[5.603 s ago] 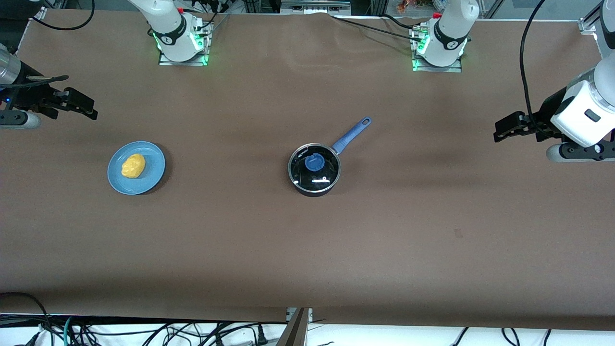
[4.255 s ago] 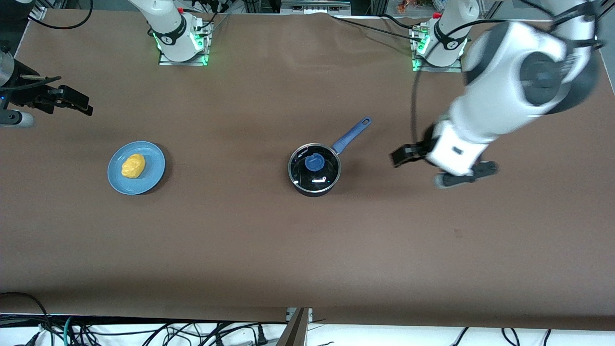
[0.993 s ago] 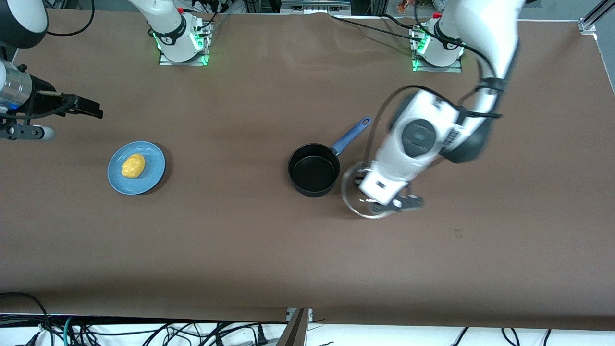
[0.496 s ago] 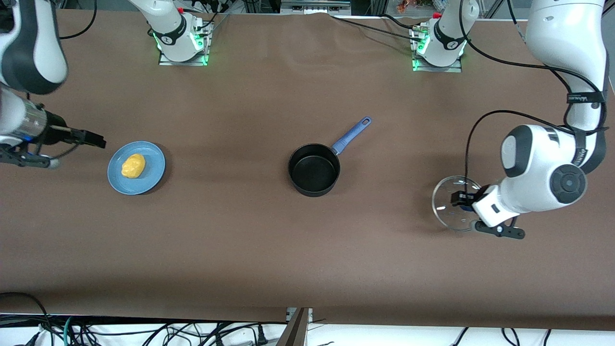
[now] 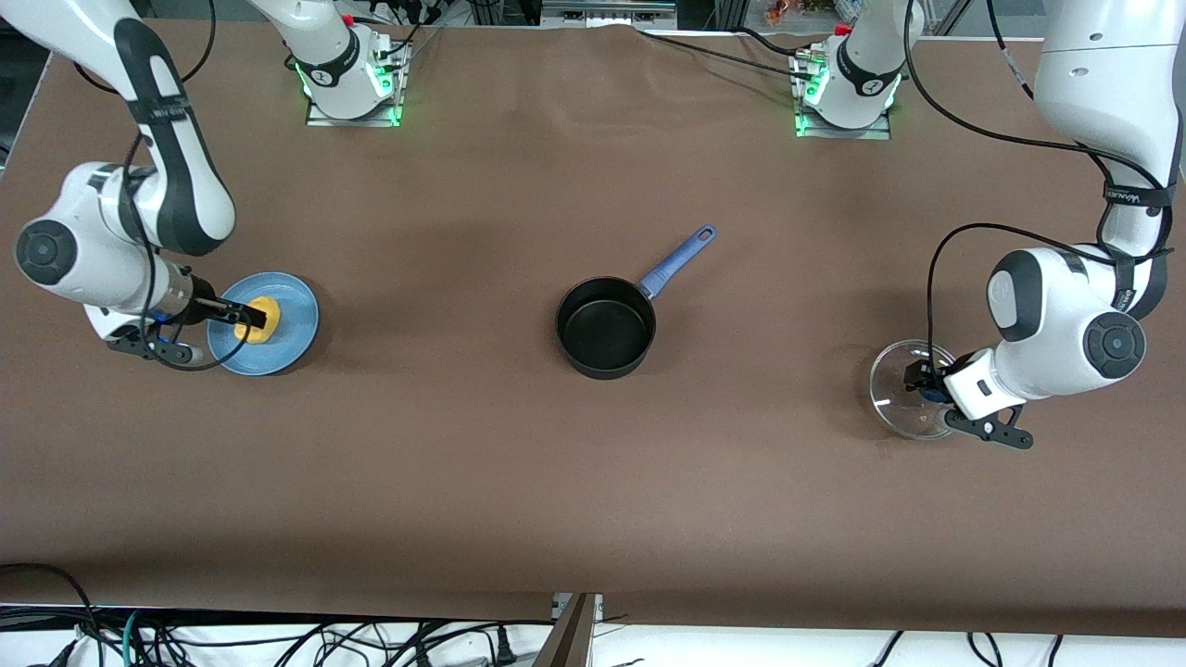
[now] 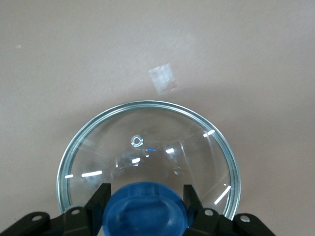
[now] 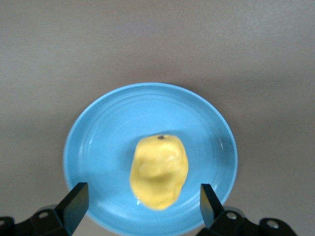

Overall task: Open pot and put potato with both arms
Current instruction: 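Set the lid down with the left gripper while the right gripper grasps the potato, then carry the yellow potato with the right gripper over the saucepan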

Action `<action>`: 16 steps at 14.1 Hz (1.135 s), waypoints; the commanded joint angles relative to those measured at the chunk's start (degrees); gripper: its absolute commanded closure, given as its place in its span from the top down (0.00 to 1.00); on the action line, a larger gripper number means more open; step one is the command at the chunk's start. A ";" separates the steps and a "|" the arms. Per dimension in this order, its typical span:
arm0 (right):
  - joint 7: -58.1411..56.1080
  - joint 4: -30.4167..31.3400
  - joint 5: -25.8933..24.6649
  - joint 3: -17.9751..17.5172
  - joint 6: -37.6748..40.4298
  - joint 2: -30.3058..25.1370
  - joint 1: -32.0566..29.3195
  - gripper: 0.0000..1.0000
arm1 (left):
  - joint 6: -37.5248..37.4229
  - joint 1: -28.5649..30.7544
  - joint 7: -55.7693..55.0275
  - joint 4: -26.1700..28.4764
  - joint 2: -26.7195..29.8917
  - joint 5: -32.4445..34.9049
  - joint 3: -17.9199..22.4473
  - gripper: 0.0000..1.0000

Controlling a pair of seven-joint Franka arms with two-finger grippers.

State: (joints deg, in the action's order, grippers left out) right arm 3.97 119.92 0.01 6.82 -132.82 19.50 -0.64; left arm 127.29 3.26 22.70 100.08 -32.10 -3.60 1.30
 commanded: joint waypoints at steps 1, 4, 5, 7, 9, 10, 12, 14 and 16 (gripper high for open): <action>0.86 2.06 -0.80 0.21 -4.54 2.11 -0.23 1.00 | 4.97 1.30 3.57 5.11 1.96 -1.33 -0.25 0.58; 0.60 2.69 -0.88 0.29 -5.00 4.05 -0.32 0.98 | 7.36 2.01 4.98 6.70 1.43 -1.41 -0.25 0.58; 0.51 2.77 -0.88 0.30 -5.00 4.14 -0.23 0.75 | 7.45 2.27 5.33 6.88 0.91 -1.50 -0.16 0.60; 0.16 2.42 -0.88 0.30 -4.73 4.14 -0.23 0.34 | 7.53 2.28 5.33 6.97 0.73 -1.59 -0.25 0.74; -1.07 2.25 -0.97 0.21 -4.30 3.44 -0.06 0.25 | 7.10 2.28 5.07 6.36 0.81 -1.59 -0.25 1.00; -0.63 2.07 -0.89 0.03 -2.29 1.87 0.38 0.24 | 6.66 2.28 4.63 6.00 1.16 -1.59 -0.25 1.00; -0.37 -3.00 -0.80 -0.23 7.25 -0.25 1.34 0.24 | 1.60 2.10 3.93 3.29 3.53 -1.59 -0.86 1.00; 5.92 -10.46 0.16 -0.76 21.21 -0.61 2.75 0.24 | -10.07 1.84 -0.79 -4.16 5.11 -1.15 -2.00 1.00; 13.65 -17.15 3.31 -4.86 29.94 -0.70 2.75 0.24 | -21.85 1.23 -6.24 -11.54 6.96 -0.62 -2.01 1.00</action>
State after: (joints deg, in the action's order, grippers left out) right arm 11.01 108.85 0.97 5.28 -110.54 18.72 1.83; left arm 115.52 4.88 20.59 95.04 -27.39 -3.67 -0.56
